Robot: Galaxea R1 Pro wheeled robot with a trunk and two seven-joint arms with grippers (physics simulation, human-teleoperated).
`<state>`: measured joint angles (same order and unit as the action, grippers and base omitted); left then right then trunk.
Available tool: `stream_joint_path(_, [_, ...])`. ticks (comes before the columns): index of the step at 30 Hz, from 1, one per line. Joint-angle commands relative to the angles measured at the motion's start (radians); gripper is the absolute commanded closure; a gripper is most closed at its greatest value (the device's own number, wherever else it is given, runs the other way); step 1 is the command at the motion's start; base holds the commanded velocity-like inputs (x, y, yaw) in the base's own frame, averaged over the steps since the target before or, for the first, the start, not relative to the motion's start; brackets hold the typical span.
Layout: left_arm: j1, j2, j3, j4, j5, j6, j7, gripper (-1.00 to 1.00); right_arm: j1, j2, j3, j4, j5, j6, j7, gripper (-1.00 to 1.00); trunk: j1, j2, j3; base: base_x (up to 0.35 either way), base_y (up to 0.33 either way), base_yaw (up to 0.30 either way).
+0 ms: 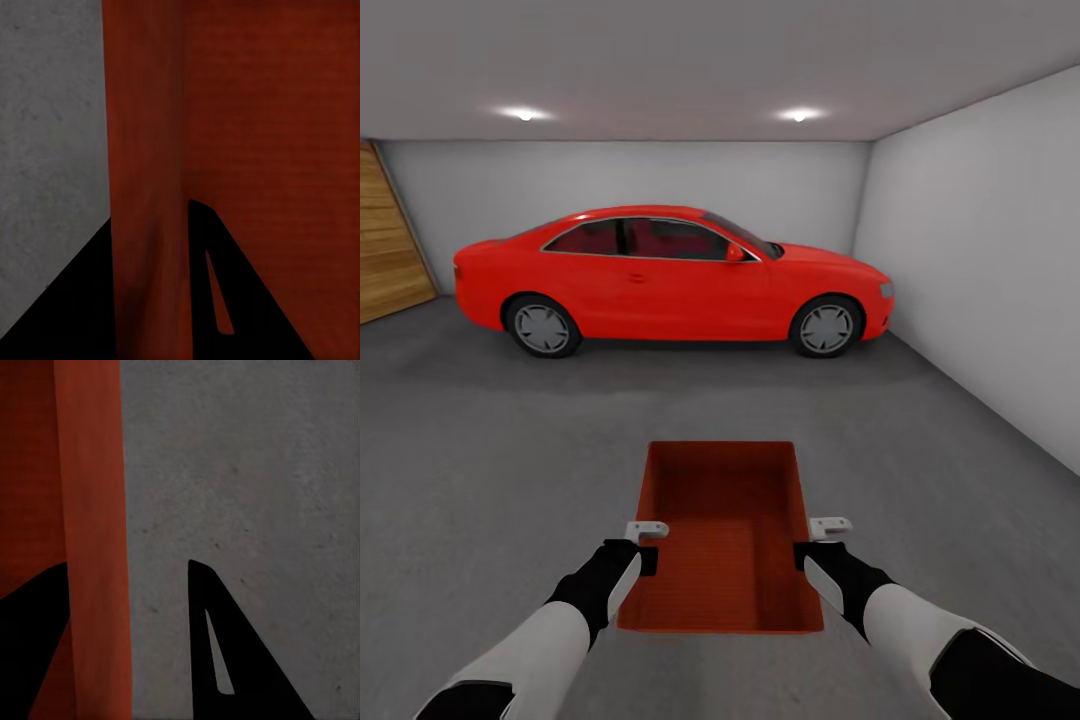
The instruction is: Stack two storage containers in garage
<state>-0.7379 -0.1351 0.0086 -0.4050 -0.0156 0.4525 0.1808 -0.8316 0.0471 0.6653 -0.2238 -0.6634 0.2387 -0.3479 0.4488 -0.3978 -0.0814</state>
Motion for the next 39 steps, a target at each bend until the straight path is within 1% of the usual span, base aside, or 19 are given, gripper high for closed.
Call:
stream_joint_path(1, [0.0, -0.004, -0.001, -0.001, 0.005, 0.005, 0.005, 1.0, -0.001, 0.005, -0.018, -0.038, -0.005, 0.005, -0.005, 1.0, 0.001, -0.002, -0.002, 0.322, 0.0, 0.0])
stream_joint_path(23, [0.0, -0.004, -0.001, -0.001, 0.005, 0.005, 0.005, 1.0, -0.001, 0.006, -0.017, -0.039, -0.005, 0.005, -0.005, 1.0, 0.001, -0.002, -0.002, 0.322, 0.0, -0.002])
stream_joint_path(39, [0.0, -0.004, -0.001, -0.001, 0.005, 0.005, 0.005, 1.0, -0.001, 0.008, -0.016, -0.039, -0.005, 0.005, -0.006, 1.0, 0.001, -0.002, -0.002, 0.322, 0.0, -0.224])
